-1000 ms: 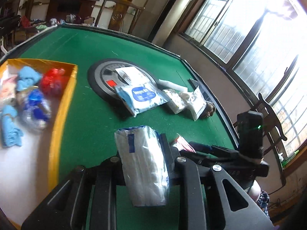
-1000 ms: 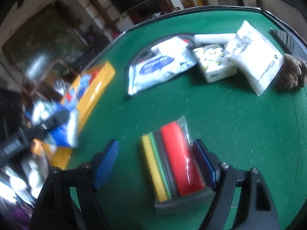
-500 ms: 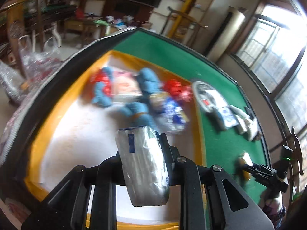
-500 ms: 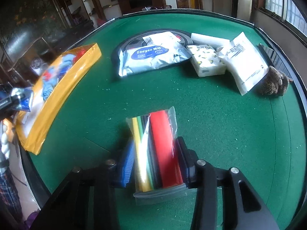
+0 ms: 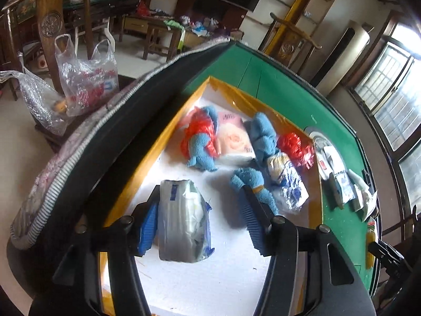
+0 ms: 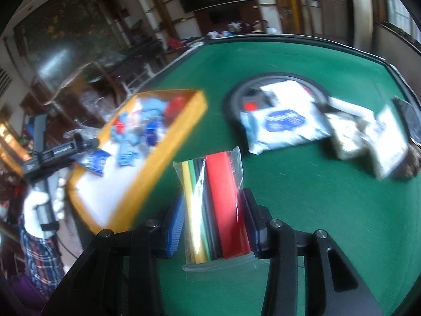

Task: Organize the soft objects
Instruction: 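Carry the striped bag and white-blue pack into the tray and open both tools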

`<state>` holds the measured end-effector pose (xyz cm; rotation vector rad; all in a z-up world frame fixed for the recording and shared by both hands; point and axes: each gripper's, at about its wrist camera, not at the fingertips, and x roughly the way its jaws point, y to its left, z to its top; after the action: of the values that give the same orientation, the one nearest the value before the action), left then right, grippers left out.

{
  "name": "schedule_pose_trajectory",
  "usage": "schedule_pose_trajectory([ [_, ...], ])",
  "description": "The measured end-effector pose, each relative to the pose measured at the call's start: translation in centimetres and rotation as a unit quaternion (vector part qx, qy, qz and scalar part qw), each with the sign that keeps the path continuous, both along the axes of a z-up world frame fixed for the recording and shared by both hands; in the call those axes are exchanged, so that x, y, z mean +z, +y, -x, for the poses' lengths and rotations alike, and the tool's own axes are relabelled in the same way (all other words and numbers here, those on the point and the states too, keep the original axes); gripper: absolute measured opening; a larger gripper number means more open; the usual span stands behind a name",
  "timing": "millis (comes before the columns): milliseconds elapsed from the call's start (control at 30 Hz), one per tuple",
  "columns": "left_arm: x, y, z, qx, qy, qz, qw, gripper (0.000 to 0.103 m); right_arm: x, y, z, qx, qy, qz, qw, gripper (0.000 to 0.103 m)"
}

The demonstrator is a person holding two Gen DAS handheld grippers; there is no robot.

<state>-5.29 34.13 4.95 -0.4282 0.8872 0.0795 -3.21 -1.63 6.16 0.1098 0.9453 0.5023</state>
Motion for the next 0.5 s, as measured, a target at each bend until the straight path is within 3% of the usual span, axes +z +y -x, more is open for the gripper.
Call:
schedule_pose_trajectory([
  [233,1.8,1.7,3.5,0.019,-0.057,0.014,0.9981,0.058,0.2,10.9,-1.8,0.116,0.036,-0.035,0.992,0.038],
  [367,2.2,2.9,5.4,0.028,-0.084,0.016,0.9959,0.058,-2.1,17.8,-2.8,0.168,0.077,-0.034,0.982,0.038],
  [500,2.0,4.4,6.5,0.032,-0.096,0.033,0.9943,0.058,-4.8,22.2,-4.0,0.185,0.115,-0.020,0.976,0.038],
])
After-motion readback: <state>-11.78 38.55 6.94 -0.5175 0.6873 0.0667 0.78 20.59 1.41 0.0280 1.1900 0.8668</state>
